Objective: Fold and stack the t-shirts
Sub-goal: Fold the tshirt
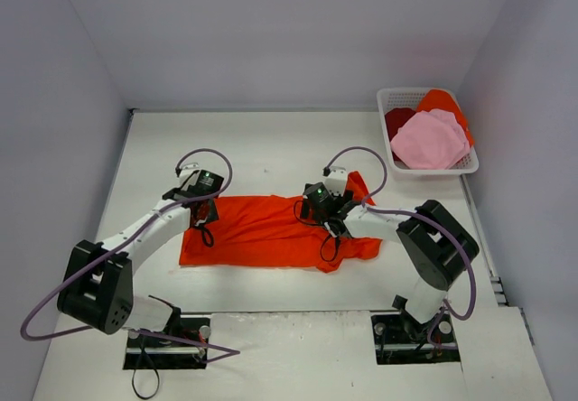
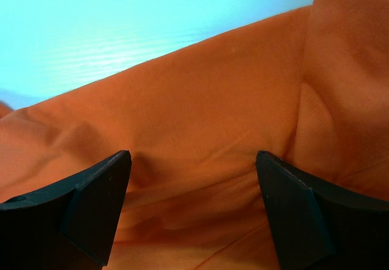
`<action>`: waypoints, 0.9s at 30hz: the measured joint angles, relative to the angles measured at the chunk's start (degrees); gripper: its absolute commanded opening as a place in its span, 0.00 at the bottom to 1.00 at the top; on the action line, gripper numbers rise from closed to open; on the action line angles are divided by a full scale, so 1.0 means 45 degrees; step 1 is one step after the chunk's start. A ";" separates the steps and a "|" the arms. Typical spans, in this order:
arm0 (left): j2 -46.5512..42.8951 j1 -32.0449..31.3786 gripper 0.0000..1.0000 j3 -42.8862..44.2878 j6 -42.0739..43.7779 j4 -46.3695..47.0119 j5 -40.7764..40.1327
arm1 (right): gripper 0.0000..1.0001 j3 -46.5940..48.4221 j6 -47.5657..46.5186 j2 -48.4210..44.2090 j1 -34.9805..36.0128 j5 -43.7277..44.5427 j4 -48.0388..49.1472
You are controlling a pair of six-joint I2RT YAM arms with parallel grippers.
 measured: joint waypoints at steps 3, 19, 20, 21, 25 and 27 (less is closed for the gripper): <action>0.0209 0.0000 0.47 -0.0019 -0.0160 -0.0010 -0.0049 | 0.81 -0.0019 0.0000 -0.0019 0.0000 0.0000 0.0000; 0.1370 0.0015 0.35 -0.0029 -0.0806 -0.0117 -0.0345 | 0.81 -0.0044 0.0000 -0.0053 -0.0005 0.0010 -0.0039; 0.1370 0.0024 0.31 -0.0029 -0.0850 -0.0112 -0.0364 | 0.81 -0.0044 0.0000 -0.0053 -0.0005 0.0010 -0.0044; 0.1370 0.0029 0.28 -0.0029 -0.0850 -0.0112 -0.0389 | 0.81 -0.0044 0.0000 -0.0053 -0.0005 0.0010 -0.0044; 0.1370 0.0092 0.17 -0.0058 -0.0923 -0.0058 -0.0520 | 0.81 -0.0044 0.0000 -0.0053 -0.0005 0.0010 -0.0049; 0.1379 0.0175 0.16 -0.0121 -0.0928 0.0010 -0.0544 | 0.81 -0.0049 0.0005 -0.0068 -0.0005 0.0010 -0.0058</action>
